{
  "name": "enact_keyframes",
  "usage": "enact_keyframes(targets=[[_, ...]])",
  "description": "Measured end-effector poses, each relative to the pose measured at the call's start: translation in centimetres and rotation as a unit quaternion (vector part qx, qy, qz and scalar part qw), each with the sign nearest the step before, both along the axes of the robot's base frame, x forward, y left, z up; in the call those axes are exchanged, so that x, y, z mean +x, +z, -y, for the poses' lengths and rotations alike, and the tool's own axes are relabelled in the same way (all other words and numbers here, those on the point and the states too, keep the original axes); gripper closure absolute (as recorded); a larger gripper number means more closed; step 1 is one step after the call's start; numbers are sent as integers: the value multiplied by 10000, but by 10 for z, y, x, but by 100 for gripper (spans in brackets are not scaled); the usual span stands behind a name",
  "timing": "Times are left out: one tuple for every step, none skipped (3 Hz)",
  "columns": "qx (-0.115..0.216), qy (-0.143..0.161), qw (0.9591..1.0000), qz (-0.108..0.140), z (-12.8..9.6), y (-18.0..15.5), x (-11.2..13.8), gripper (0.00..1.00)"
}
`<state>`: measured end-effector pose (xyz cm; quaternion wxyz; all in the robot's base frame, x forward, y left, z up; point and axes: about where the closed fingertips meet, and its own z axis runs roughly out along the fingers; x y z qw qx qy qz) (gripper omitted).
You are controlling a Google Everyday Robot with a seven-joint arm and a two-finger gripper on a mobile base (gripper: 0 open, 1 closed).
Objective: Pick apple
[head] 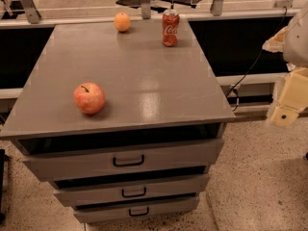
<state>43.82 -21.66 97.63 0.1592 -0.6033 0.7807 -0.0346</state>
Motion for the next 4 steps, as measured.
enact_keyframes(targets=[[0,0,10000,1,0,0,0,0],[278,282,9992,72,-13,-3,14,0],[723,1042,9919,60,-68,-16,41,0],[828,1235,9889,36,-82,-20,46,0]])
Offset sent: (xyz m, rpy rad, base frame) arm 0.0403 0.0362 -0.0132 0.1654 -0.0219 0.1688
